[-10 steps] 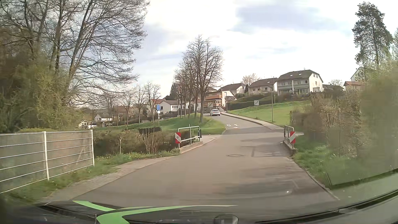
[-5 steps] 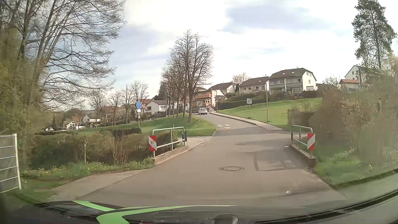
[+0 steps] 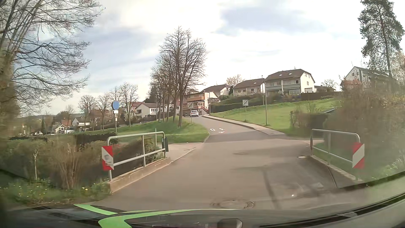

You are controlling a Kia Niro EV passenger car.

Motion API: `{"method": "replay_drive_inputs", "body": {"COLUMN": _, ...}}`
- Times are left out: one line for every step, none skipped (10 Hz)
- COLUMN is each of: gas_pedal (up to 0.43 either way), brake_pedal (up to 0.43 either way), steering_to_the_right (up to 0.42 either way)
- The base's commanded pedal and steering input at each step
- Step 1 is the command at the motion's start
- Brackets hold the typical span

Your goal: Follow the waypoints while adhering to traffic rules and regulations

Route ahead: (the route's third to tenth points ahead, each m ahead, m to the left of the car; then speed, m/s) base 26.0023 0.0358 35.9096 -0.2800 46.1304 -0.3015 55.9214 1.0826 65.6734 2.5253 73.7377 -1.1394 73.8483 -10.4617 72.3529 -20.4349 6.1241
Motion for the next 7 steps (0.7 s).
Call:
{"method": "replay_drive_inputs", "body": {"gas_pedal": 0.0, "brake_pedal": 0.0, "steering_to_the_right": 0.064}}
{"method": "replay_drive_inputs", "body": {"gas_pedal": 0.0, "brake_pedal": 0.0, "steering_to_the_right": 0.063}}
{"method": "replay_drive_inputs", "body": {"gas_pedal": 0.0, "brake_pedal": 0.0, "steering_to_the_right": 0.062}}
{"method": "replay_drive_inputs", "body": {"gas_pedal": 0.0, "brake_pedal": 0.0, "steering_to_the_right": 0.061}}
{"method": "replay_drive_inputs", "body": {"gas_pedal": 0.0, "brake_pedal": 0.0, "steering_to_the_right": 0.058}}
{"method": "replay_drive_inputs", "body": {"gas_pedal": 0.0, "brake_pedal": 0.0, "steering_to_the_right": 0.056}}
{"method": "replay_drive_inputs", "body": {"gas_pedal": 0.0, "brake_pedal": 0.0, "steering_to_the_right": 0.051}}
